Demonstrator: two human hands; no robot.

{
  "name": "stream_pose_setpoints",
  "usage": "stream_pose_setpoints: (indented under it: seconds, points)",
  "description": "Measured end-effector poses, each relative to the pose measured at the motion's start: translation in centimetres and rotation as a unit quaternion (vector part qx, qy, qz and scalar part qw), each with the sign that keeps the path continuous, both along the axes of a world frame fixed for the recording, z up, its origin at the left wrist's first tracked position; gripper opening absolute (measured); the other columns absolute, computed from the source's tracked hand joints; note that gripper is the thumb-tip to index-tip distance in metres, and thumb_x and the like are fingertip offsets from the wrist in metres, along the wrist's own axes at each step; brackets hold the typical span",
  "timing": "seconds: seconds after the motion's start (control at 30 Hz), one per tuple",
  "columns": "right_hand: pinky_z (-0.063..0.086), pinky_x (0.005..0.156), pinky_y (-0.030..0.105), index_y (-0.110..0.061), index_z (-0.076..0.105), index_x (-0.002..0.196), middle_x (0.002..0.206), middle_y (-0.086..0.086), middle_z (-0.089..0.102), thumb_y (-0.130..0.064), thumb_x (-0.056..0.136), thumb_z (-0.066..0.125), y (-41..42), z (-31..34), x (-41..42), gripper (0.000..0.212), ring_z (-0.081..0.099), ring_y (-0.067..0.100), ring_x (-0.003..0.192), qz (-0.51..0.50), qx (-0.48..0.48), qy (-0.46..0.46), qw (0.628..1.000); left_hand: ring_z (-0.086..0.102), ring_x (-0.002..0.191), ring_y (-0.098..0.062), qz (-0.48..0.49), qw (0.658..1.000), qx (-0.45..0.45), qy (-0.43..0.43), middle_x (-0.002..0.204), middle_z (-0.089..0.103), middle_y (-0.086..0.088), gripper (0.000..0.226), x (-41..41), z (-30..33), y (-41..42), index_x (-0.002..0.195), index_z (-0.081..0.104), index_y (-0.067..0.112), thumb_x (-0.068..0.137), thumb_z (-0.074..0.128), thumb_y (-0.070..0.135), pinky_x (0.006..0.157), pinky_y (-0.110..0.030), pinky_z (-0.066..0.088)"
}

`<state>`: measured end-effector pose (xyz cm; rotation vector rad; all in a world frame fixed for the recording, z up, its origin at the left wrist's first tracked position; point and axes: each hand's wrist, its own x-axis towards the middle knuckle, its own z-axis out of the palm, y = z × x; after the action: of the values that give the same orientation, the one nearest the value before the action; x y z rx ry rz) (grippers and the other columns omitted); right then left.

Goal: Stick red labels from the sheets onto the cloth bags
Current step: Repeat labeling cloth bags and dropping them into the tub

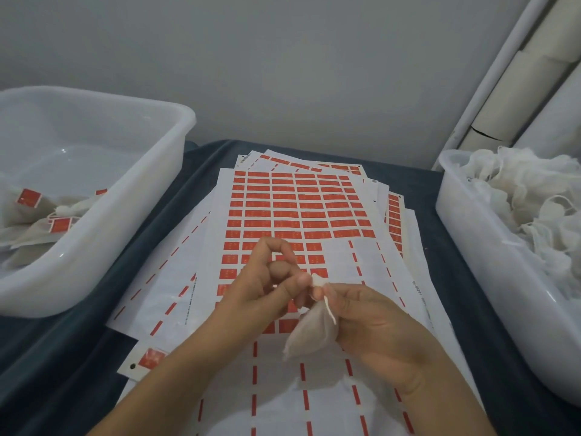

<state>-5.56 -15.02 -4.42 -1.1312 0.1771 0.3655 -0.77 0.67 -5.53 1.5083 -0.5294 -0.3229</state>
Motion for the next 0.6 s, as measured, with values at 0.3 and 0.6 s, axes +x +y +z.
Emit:
stream_pose_setpoints:
  seconds: [0.3, 0.6]
  points:
    - [0.041, 0.069, 0.007, -0.026, 0.069, 0.083, 0.092, -0.023, 0.065, -0.047, 0.078, 0.055, 0.7, 0.1, 0.1, 0.025, 0.061, -0.002, 0.088, -0.131, -0.314, -0.083, 0.937, 0.059, 0.067, 0.005, 0.096, 0.991, 0.087, 0.015, 0.074, 0.061, 0.025, 0.043, 0.1, -0.2, -0.3, 0.081, 0.056, 0.035, 0.055, 0.050, 0.070, 0.055, -0.007, 0.046]
    - [0.047, 0.063, 0.007, -0.028, 0.066, 0.091, 0.090, -0.017, 0.068, -0.055, 0.065, 0.052, 1.1, -0.7, 0.2, 0.040, 0.063, 0.002, 0.089, -0.104, -0.304, -0.092, 0.942, 0.056, 0.052, -0.001, 0.042, 0.996, 0.075, 0.002, 0.063, 0.065, 0.006, 0.024, -0.3, -0.6, -0.5, 0.068, 0.069, 0.024, 0.070, 0.054, 0.043, 0.050, -0.006, 0.041]
